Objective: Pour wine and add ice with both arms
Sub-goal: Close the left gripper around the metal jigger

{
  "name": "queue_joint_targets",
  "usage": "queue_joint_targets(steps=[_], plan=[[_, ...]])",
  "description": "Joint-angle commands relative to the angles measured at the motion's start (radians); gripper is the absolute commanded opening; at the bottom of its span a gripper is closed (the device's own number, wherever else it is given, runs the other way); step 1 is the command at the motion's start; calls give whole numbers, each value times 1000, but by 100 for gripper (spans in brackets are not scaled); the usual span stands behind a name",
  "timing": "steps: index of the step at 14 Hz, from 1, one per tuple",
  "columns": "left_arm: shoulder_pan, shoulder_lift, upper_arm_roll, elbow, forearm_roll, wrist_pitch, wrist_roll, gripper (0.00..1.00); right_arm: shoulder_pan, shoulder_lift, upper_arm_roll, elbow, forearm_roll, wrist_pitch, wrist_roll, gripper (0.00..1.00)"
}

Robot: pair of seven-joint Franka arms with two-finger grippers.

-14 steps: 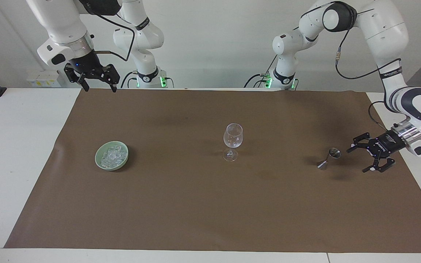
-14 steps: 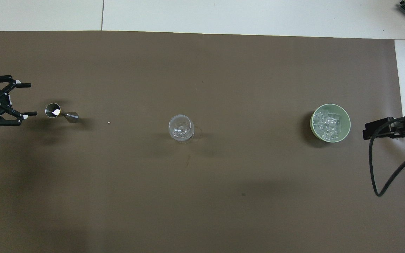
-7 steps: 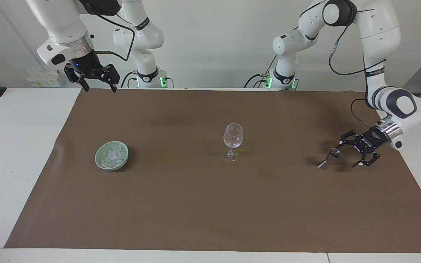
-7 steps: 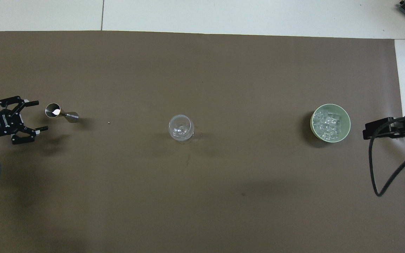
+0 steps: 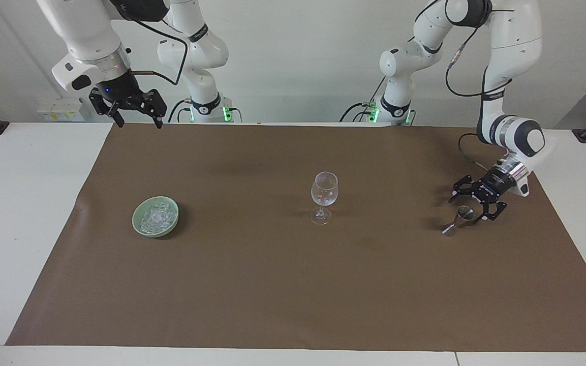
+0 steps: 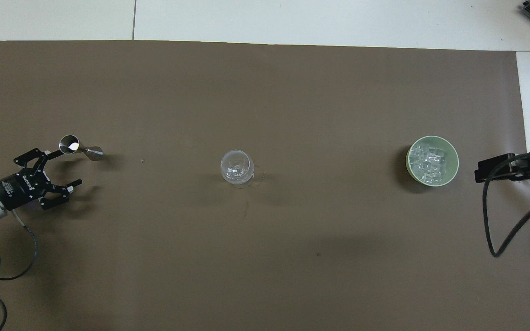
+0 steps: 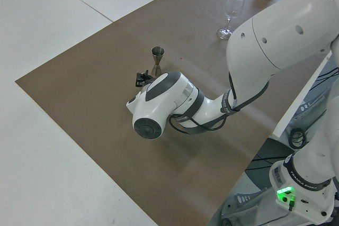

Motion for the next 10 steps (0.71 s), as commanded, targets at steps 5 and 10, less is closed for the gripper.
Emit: queue_joint_targets(steps=[5,10], plan=[[-56,-49,-9,-81,-218,75,59,100,-5,-9,0,-1,8,-12,-29,100],[-108,-49,-12,-104,-363,124,76,100,-5,-9,0,-1,7,-12,-29,100]])
